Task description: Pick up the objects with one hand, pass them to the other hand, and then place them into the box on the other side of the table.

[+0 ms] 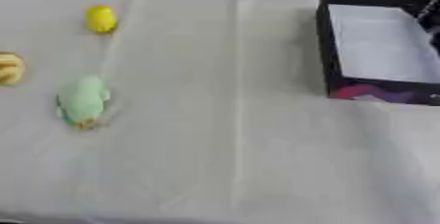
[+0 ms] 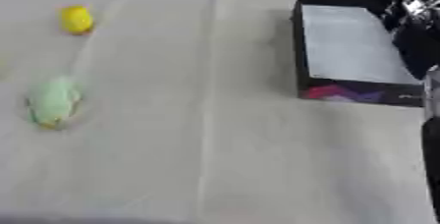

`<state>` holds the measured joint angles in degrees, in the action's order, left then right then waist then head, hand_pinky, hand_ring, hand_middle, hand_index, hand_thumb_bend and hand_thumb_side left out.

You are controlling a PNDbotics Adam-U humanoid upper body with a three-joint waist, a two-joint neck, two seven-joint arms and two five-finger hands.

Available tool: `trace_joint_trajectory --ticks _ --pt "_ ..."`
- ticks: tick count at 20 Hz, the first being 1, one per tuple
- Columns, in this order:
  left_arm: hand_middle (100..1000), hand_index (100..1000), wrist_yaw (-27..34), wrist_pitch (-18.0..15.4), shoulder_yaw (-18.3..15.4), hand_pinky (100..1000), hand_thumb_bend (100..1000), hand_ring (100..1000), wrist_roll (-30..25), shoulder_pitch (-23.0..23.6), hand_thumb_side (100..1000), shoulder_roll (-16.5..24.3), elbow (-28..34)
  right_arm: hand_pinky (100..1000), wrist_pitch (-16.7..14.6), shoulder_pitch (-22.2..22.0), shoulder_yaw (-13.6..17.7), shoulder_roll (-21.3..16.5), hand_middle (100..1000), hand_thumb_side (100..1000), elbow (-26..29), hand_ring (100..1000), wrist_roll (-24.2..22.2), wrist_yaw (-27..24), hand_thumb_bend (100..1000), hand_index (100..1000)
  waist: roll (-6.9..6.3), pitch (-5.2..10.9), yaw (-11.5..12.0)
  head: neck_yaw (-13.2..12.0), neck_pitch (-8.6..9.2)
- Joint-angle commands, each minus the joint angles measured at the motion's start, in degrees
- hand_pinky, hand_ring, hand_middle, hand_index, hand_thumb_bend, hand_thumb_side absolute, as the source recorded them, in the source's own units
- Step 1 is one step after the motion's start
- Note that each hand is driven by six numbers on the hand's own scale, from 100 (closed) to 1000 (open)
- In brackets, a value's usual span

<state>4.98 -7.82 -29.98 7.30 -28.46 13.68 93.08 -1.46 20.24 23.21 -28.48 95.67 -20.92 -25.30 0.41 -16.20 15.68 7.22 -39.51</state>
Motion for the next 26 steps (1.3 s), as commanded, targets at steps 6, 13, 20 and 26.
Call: trace_joint_trajectory --ticks 6,13,20,26 --pt "809 863 -7.7 -1.3 2.0 888 306 819 -1.2 -7.7 543 13.2 -11.5 990 -1.2 0.5 0.1 -3.3 862 532 0.5 1000 0.0 0.1 100 1000 -0.76 0.77 0.1 -3.3 0.21" --pt "816 897 -19.2 -5.3 11.8 893 354 836 -10.6 -22.6 559 24.9 -37.6 987 -2.8 0.8 -1.2 -5.5 860 524 0.4 1000 -0.5 -0.9 100 1000 -1.14 1.23 -0.1 -3.5 -0.67" --pt "819 898 -36.1 -9.2 19.0 898 440 850 -17.7 -37.4 536 25.6 -59.3 985 -4.6 1.0 -2.5 -7.3 858 523 -0.1 1000 -1.4 -1.9 100 1000 -1.08 1.82 -0.3 -4.6 -0.49" --pt "824 886 -47.7 -8.4 20.8 917 519 868 -21.7 -44.3 507 21.8 -68.6 984 -5.7 1.3 -3.5 -7.8 857 523 -0.7 1000 -2.3 -2.2 100 1000 -0.76 1.92 -0.6 -5.0 0.06"
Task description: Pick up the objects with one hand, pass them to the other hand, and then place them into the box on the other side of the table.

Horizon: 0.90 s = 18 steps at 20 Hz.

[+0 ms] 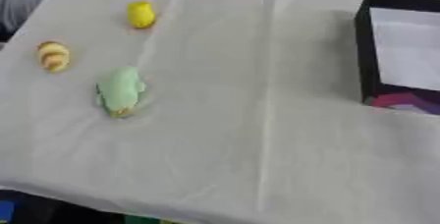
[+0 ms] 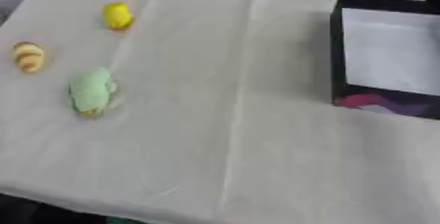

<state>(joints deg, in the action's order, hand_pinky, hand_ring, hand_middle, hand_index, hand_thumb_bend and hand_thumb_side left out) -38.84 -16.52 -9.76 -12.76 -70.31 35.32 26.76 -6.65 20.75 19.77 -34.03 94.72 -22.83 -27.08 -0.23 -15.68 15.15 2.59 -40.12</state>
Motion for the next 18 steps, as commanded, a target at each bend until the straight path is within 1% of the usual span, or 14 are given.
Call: trace_joint_trajectory --ticks 1,4,7,9,11,12,14,17,18 --pt "825 888 -5.2 0.4 0.7 919 542 871 -2.2 -3.0 510 -0.2 -3.1 984 -0.7 0.8 -0.1 -2.3 857 523 0.2 1000 -0.6 -0.3 100 1000 -0.1 1.38 -0.1 -0.5 0.79" --pt "826 889 -8.6 1.2 1.1 926 583 879 -4.3 -5.0 497 -1.8 -5.8 984 -1.1 1.0 -0.5 -2.4 857 524 0.0 1000 -1.1 -0.2 100 1000 -0.02 1.25 -0.2 -0.8 1.2" --pt "832 892 -10.6 1.5 1.6 940 618 891 -7.5 -6.2 491 -2.9 -8.2 984 -1.3 1.3 -0.8 -2.5 857 524 -0.2 1000 -1.5 -0.2 100 1000 0.01 1.21 -0.2 -1.0 1.43" --pt "832 890 -11.2 1.7 1.9 943 637 895 -9.8 -6.7 467 -3.2 -9.4 984 -1.4 1.4 -1.0 -2.6 857 524 -0.3 1000 -1.7 -0.2 100 1000 0.0 1.21 -0.3 -1.0 1.44" --pt "834 891 -12.3 2.5 2.3 945 651 899 -11.2 -7.0 456 -3.1 -10.2 984 -1.5 1.5 -1.3 -2.7 857 525 -0.4 1000 -1.9 -0.2 100 1000 -0.02 1.25 -0.3 -0.8 1.39" --pt "832 891 -12.9 3.2 2.4 943 650 899 -11.6 -7.2 441 -3.0 -10.5 983 -1.6 1.6 -1.4 -2.7 856 525 -0.5 1000 -2.0 -0.3 100 1000 -0.03 1.27 -0.3 -0.7 1.38" --pt "836 892 -14.2 5.7 2.5 947 632 907 -12.0 -7.3 388 -2.8 -11.4 984 -1.7 1.6 -1.5 -2.9 856 525 -0.6 1000 -2.2 -0.2 100 1000 -0.08 1.28 -0.4 -0.5 1.43" --pt "834 892 -16.3 10.7 2.8 956 579 912 -11.8 -7.5 222 -2.4 -12.9 984 -1.9 1.5 -1.7 -2.9 856 525 -0.7 1000 -2.4 -0.1 100 1000 -0.16 1.28 -0.5 -0.2 1.28" --pt "834 892 -17.0 12.4 2.9 956 579 912 -11.3 -7.5 222 -2.3 -13.2 984 -1.9 1.4 -1.8 -2.9 856 525 -0.8 1000 -2.6 -0.1 100 1000 -0.18 1.28 -0.5 -0.2 1.24"
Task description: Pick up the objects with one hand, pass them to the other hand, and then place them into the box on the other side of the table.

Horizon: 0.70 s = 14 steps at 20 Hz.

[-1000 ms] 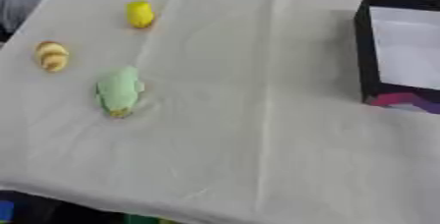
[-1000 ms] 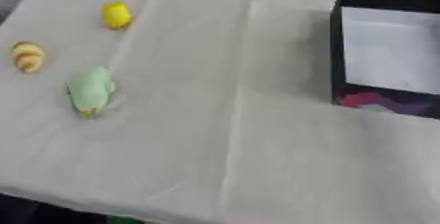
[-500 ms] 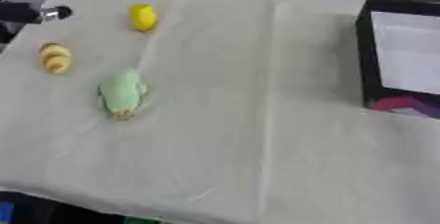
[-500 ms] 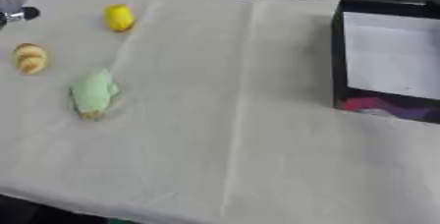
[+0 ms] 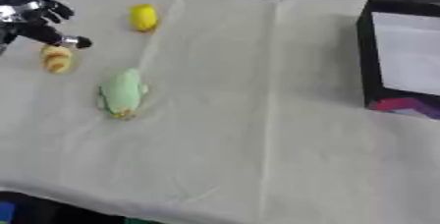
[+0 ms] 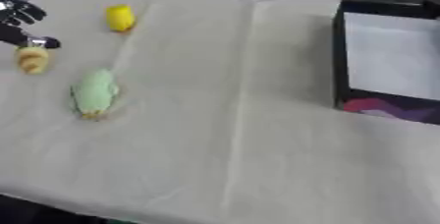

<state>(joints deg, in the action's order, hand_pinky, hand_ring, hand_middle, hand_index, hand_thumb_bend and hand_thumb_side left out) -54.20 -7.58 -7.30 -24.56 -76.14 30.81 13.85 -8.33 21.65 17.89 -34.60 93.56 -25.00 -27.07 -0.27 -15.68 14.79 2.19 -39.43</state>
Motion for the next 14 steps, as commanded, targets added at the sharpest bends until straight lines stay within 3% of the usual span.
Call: trace_joint_trajectory --ticks 1,8,11,14 --pt "831 891 -2.3 5.4 0.4 955 583 911 1.4 -1.7 197 2.3 -0.5 984 -0.3 0.5 0.0 -2.4 856 525 0.3 1000 -0.5 0.0 100 1000 -0.16 1.27 -0.1 0.3 0.46" --pt "795 851 -5.0 16.7 -0.2 936 616 894 9.6 -1.6 315 2.4 -0.8 985 -0.3 0.6 -0.4 -2.2 856 525 0.2 1000 -1.1 0.1 100 1000 -0.12 1.2 -0.2 0.6 0.33" --pt "787 837 -5.4 20.1 -0.3 926 644 891 12.2 -1.6 429 2.1 -1.0 986 -0.2 0.6 -0.4 -2.0 856 524 0.1 1000 -1.4 0.3 100 1000 -0.14 1.14 -0.2 0.5 0.2" --pt "783 835 -6.2 22.8 0.0 914 666 887 14.1 -1.4 454 1.9 -2.1 986 -0.2 0.6 -0.6 -1.9 854 524 -0.1 1000 -1.7 0.5 100 1000 -0.16 1.06 -0.3 0.4 0.11"
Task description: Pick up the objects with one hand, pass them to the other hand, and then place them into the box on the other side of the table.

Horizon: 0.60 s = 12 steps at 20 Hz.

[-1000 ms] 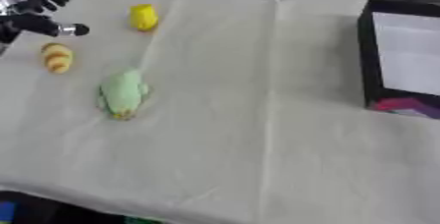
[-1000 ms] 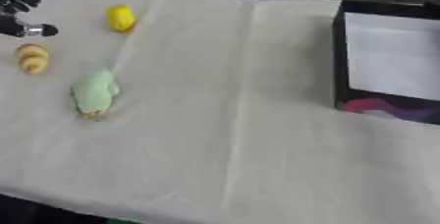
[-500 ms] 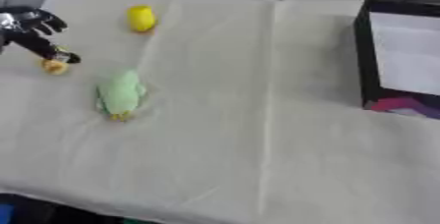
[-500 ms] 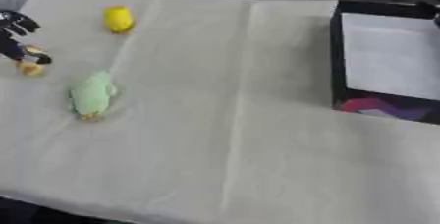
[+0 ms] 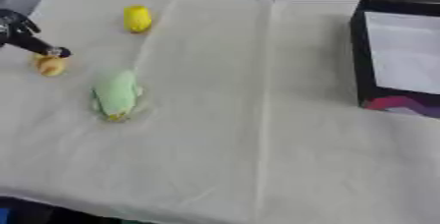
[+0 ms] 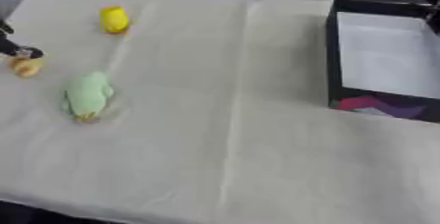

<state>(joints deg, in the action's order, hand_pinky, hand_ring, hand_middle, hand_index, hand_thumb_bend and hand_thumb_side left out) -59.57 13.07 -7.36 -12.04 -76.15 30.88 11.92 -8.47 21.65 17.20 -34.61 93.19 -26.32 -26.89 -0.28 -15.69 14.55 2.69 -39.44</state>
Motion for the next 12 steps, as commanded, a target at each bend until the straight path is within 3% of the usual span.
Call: trace_joint_trajectory --ticks 1,6,12 --pt "783 837 -1.1 3.1 0.2 908 678 886 2.2 -1.3 444 2.0 -0.8 986 0.0 0.6 0.1 -1.8 854 524 0.3 1000 -0.4 0.4 100 1000 -0.19 1.01 -0.1 -0.2 0.16" --pt "776 832 -1.0 6.8 1.3 895 645 882 5.7 -0.7 454 2.2 -4.3 988 0.0 0.2 0.0 -1.5 855 523 0.0 1000 -1.0 1.0 100 1000 -0.33 0.84 -0.2 -0.5 0.18" --pt "770 825 3.3 7.3 4.3 888 607 878 8.8 0.2 492 2.0 -9.7 988 -0.1 0.1 -0.3 -1.4 855 523 -0.1 1000 -1.6 1.4 100 1000 -0.4 0.67 -0.3 -1.0 0.32"
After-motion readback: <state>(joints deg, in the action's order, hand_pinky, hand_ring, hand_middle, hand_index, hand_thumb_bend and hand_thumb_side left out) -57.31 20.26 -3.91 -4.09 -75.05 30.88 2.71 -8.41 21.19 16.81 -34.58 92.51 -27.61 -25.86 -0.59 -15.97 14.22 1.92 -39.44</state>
